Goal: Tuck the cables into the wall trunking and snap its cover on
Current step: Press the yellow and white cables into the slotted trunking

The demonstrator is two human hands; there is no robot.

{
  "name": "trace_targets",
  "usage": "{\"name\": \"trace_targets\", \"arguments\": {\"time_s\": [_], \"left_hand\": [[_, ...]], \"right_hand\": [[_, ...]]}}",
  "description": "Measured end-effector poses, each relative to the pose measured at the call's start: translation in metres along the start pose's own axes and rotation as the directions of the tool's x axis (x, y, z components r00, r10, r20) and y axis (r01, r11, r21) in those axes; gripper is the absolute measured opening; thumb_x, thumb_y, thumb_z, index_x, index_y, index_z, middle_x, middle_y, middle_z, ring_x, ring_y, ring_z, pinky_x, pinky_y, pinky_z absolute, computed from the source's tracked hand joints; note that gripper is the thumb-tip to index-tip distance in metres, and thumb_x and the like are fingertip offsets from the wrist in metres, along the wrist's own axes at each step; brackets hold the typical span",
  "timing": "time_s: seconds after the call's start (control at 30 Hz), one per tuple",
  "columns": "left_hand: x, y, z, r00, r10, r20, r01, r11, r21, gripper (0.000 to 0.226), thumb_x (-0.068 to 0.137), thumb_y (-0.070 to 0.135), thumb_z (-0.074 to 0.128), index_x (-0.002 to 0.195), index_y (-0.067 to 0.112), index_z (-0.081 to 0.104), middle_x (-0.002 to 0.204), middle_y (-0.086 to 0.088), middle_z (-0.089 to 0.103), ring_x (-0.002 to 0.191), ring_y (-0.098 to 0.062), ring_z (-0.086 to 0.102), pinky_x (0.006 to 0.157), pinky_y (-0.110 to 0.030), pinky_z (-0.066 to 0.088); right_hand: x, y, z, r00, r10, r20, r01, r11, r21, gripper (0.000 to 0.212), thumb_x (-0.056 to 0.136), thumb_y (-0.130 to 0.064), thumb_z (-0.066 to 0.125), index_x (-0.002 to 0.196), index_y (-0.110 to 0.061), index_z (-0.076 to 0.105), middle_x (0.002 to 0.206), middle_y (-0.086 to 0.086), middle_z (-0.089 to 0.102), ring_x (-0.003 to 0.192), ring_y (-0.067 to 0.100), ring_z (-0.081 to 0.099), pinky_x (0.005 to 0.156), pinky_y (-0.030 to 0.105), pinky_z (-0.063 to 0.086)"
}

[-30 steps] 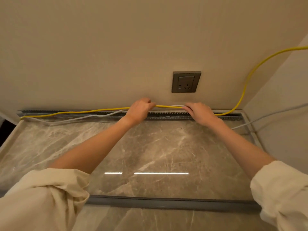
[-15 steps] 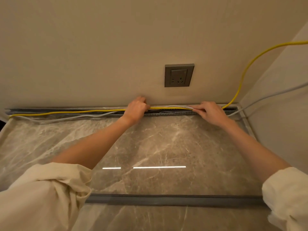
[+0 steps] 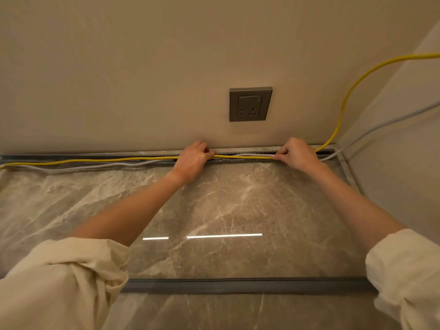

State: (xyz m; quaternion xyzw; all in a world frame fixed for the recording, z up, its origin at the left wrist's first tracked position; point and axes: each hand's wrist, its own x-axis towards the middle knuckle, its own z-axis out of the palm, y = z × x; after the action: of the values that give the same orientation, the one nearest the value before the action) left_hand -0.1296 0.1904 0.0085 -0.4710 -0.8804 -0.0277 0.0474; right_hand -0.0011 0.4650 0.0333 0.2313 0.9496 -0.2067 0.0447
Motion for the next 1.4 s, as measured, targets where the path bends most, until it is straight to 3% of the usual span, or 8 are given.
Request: {"name": "trace_targets", "arguments": {"time_s": [0.1, 0.33, 0.6, 0.7, 0.8, 0.9, 1.13, 1.4], "left_hand": [[0.003, -0.001, -0.002, 1.000, -0.008, 0.004, 0.008, 1.000, -0.005, 0.030, 0.094, 0.012, 0.046, 0.122, 0.014, 0.058, 0.107, -0.018, 0.054, 0.103, -0.035, 0.050, 0.073, -0.045, 0.048], [0.016, 0.011, -0.003, 0.994, -0.113, 0.002, 0.112, 0.980, -0.162, 0.024, 0.090, 0.024, 0.056, 0.101, 0.008, 0.070, 0.097, -0.018, 0.061, 0.098, -0.035, 0.053, 0.076, -0.045, 0.047], [0.030, 0.053, 0.008, 0.983, 0.175, -0.049, -0.180, 0.976, -0.122, 0.041, 0.082, 0.010, 0.064, 0.122, 0.005, 0.057, 0.111, -0.019, 0.061, 0.101, -0.036, 0.057, 0.078, -0.042, 0.051], [0.042, 0.065, 0.009, 0.983, 0.181, -0.031, -0.183, 0.977, -0.106, 0.034, 0.090, 0.014, 0.054, 0.123, 0.006, 0.054, 0.112, -0.018, 0.057, 0.101, -0.035, 0.054, 0.079, -0.042, 0.047], [0.052, 0.069, 0.010, 0.988, 0.154, -0.009, -0.154, 0.977, -0.149, 0.028, 0.097, 0.029, 0.043, 0.111, 0.007, 0.052, 0.107, -0.013, 0.054, 0.097, -0.031, 0.054, 0.081, -0.039, 0.042], [0.053, 0.066, 0.014, 0.977, 0.212, -0.019, -0.213, 0.969, -0.122, 0.029, 0.098, 0.029, 0.041, 0.114, 0.007, 0.051, 0.109, -0.013, 0.053, 0.098, -0.030, 0.053, 0.080, -0.040, 0.043], [0.055, 0.065, 0.005, 0.956, 0.285, 0.071, -0.284, 0.959, -0.019, 0.038, 0.096, 0.010, 0.041, 0.133, 0.006, 0.045, 0.120, -0.019, 0.049, 0.112, -0.035, 0.044, 0.082, -0.046, 0.047], [0.059, 0.080, 0.004, 0.968, 0.251, 0.019, -0.251, 0.968, -0.006, 0.026, 0.096, 0.015, 0.044, 0.114, 0.001, 0.056, 0.109, -0.018, 0.053, 0.101, -0.035, 0.051, 0.070, -0.045, 0.044]], "right_hand": [[0.003, -0.007, -0.003, 0.997, 0.075, 0.002, -0.075, 0.997, -0.006, 0.028, 0.080, -0.036, 0.071, 0.077, -0.009, 0.076, 0.067, 0.006, 0.066, 0.076, 0.029, 0.065, 0.062, 0.030, 0.045], [0.012, -0.022, -0.006, 0.981, 0.191, -0.032, -0.193, 0.976, -0.100, 0.038, 0.072, -0.039, 0.078, 0.089, -0.006, 0.071, 0.090, 0.015, 0.071, 0.088, 0.033, 0.065, 0.071, 0.036, 0.050], [0.006, -0.010, -0.006, 0.982, 0.107, -0.158, -0.144, 0.958, -0.248, 0.058, 0.067, -0.058, 0.074, 0.088, -0.005, 0.064, 0.093, 0.019, 0.069, 0.089, 0.037, 0.065, 0.062, 0.034, 0.041], [0.003, -0.001, -0.007, 0.996, 0.012, -0.092, -0.037, 0.959, -0.281, 0.046, 0.078, -0.055, 0.065, 0.082, -0.009, 0.064, 0.089, 0.016, 0.070, 0.086, 0.035, 0.065, 0.064, 0.035, 0.044], [-0.002, 0.014, -0.011, 0.998, -0.068, 0.003, 0.068, 0.982, -0.174, 0.027, 0.085, -0.041, 0.063, 0.084, -0.013, 0.060, 0.091, 0.012, 0.069, 0.089, 0.034, 0.063, 0.065, 0.035, 0.043], [-0.004, 0.022, -0.011, 0.996, -0.090, -0.004, 0.089, 0.985, -0.145, 0.019, 0.087, -0.032, 0.062, 0.084, -0.013, 0.060, 0.092, 0.015, 0.068, 0.091, 0.036, 0.062, 0.067, 0.037, 0.043], [0.005, 0.040, -0.026, 0.985, 0.152, -0.081, -0.161, 0.979, -0.123, 0.023, 0.078, -0.031, 0.074, 0.087, -0.011, 0.071, 0.101, 0.018, 0.069, 0.099, 0.036, 0.062, 0.080, 0.040, 0.049], [0.000, 0.051, -0.025, 0.966, 0.198, -0.166, -0.222, 0.966, -0.136, 0.037, 0.076, -0.043, 0.072, 0.087, -0.008, 0.074, 0.094, 0.023, 0.070, 0.095, 0.038, 0.063, 0.076, 0.039, 0.048]]}}
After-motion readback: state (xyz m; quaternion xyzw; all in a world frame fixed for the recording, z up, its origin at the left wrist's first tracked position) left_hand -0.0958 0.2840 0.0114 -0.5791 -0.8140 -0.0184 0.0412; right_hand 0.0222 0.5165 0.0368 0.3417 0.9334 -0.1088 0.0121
